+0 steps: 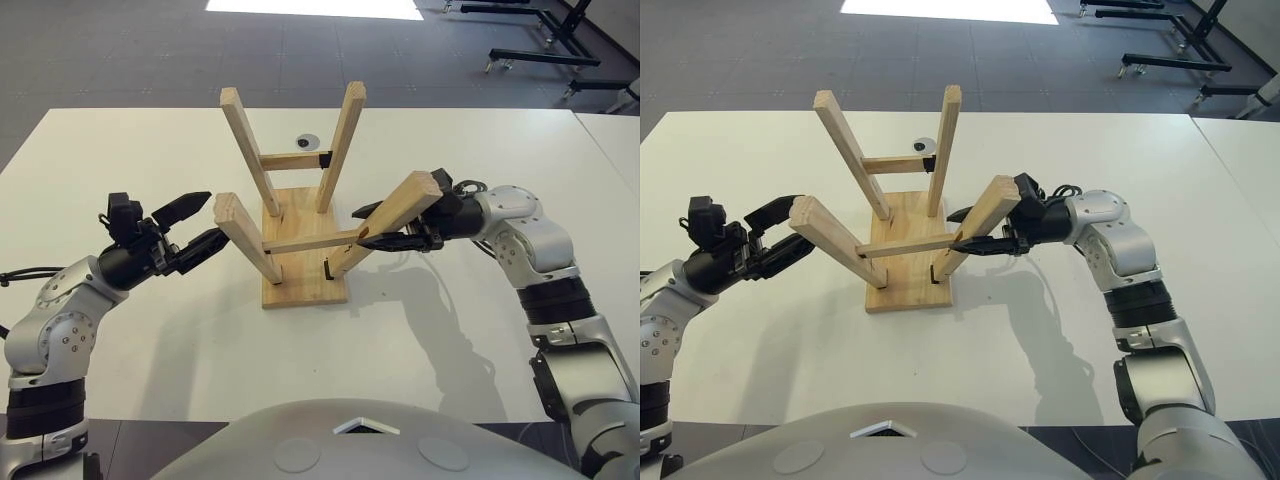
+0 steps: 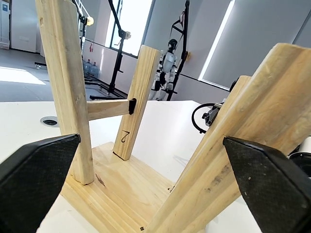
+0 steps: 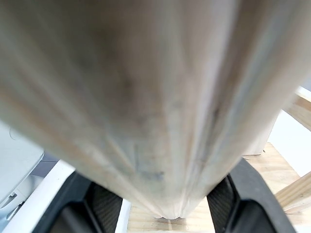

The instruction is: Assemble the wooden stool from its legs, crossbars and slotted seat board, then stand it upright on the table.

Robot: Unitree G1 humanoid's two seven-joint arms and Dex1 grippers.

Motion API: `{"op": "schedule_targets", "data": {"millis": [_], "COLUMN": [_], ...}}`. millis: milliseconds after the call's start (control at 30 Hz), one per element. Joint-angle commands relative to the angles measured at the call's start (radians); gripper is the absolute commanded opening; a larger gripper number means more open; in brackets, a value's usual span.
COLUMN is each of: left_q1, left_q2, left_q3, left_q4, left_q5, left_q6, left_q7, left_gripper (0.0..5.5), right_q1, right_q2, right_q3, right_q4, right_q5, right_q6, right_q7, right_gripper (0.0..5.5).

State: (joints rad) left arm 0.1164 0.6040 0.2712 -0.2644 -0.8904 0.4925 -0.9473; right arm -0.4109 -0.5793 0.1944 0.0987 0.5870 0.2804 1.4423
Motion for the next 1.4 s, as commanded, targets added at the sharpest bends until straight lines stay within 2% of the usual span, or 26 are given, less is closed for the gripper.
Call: {"op": "schedule_targets", "data": {"millis": [33,567,1400], "left_q1": [-0.051,-0.032,-0.043], "left_q2": [0.005,-0.023,-0.079], "left_q3": [-0.043,-0.059,-0.115], "left_q4": [-0.008,-0.019,-0.013], "left_q5": [0.018,0.044,0.087], "left_q6": [0.022,0.005,-0.016], "left_q7": [-0.013,-0.007,-0.003], "left_gripper": [5.40,5.40,5.40], "right_q1": [0.051,0.011,-0.017], "right_q2": [0.035,0.017,-0.009], "right_q3": [0.139,0.200,0.474], "right_q4": [-0.026,-0.101,-0.019], "right_q5": [-0.089,-0.102,-0.277], "right_q6": [0.014,0.118,0.149], "right_q7": [0.038,-0.011,0.007], "right_gripper": [2.06,2.06,2.06]}}
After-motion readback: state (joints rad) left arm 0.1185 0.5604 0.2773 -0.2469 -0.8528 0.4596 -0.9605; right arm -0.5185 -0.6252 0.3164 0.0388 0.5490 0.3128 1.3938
